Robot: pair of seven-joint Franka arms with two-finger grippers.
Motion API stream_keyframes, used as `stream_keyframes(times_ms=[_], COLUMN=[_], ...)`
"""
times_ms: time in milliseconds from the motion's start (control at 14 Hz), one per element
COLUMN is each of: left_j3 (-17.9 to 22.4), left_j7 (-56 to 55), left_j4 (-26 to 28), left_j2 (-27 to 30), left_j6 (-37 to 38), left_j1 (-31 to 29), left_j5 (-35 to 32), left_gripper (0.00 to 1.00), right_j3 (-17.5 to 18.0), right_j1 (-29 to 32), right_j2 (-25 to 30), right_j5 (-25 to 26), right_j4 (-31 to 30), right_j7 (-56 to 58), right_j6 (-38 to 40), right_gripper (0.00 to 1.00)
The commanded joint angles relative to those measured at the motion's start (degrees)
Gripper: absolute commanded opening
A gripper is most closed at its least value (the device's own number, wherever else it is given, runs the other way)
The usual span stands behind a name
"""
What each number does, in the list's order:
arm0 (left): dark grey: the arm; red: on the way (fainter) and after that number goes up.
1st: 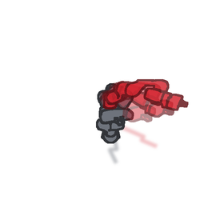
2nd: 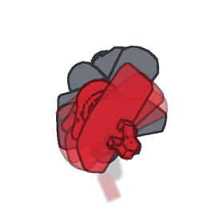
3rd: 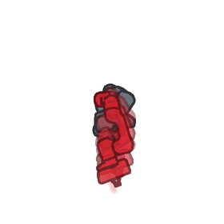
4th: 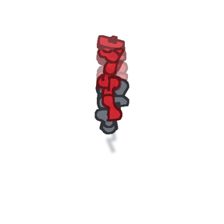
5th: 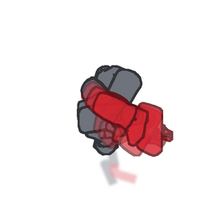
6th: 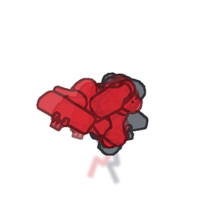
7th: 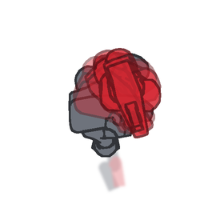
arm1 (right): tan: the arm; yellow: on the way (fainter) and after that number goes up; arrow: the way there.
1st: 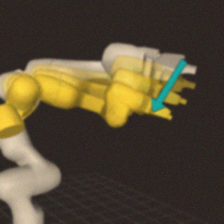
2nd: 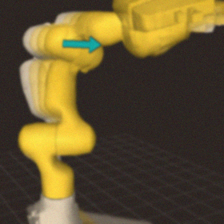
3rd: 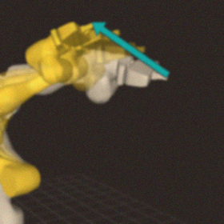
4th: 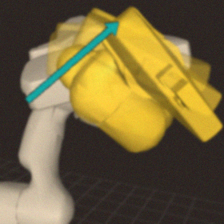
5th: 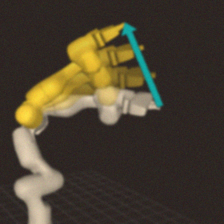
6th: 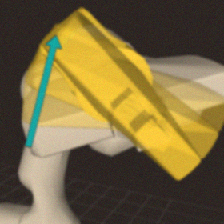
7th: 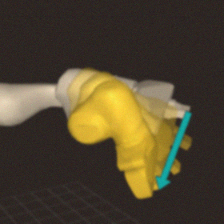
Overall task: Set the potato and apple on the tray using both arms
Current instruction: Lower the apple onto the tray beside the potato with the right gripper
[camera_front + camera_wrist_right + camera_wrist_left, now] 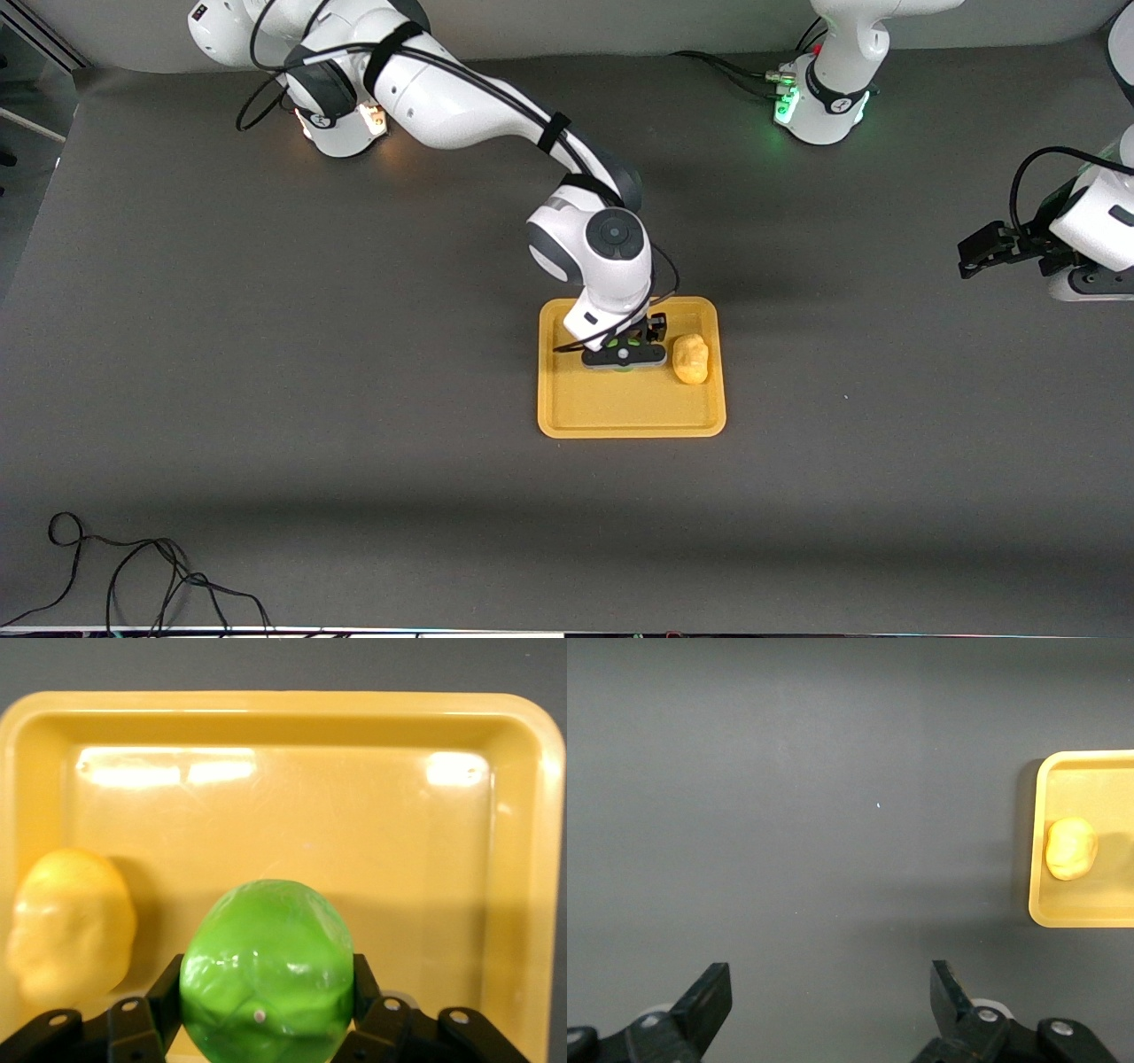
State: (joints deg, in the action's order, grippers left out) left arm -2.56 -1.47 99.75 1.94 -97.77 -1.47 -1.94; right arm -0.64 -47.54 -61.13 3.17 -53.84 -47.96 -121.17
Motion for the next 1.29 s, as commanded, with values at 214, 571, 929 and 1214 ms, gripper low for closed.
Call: stream_keyframes(times_ms=[214, 571, 929, 1214], left_j3=[0.36, 0.36, 0.36, 0.45], left_j7=[1.64, 1.56, 1.56, 1.56], left_j4=[-0.52, -0.43, -0.43, -0.43], left_j2=[0.61, 0.52, 0.43, 0.43], left_j6=[-0.22, -0.05, -0.05, 0.22], left_j1=[0.15, 0.24, 0.24, 0.15], left_j5=[-0.79, -0.61, -0.61, -0.61], left_gripper=[1.0, 1.0, 1.0, 1.0], right_j3=[-0.33, -0.94, -1.12, -1.12], right_j1=[0.34, 0.51, -0.27, 0.43], right_j2=[-3.55, -4.52, -3.38, 3.98], right_j5=[2.45, 2.54, 2.54, 2.45], right_j4=[3.13, 2.96, 3.04, 3.04], right_j7=[-1.52, -2.3, -3.37, -2.93], right_j6=[-1.7, -3.64, -2.5, 8.11], right_gripper=[0.24, 0.39, 1.0, 1.0])
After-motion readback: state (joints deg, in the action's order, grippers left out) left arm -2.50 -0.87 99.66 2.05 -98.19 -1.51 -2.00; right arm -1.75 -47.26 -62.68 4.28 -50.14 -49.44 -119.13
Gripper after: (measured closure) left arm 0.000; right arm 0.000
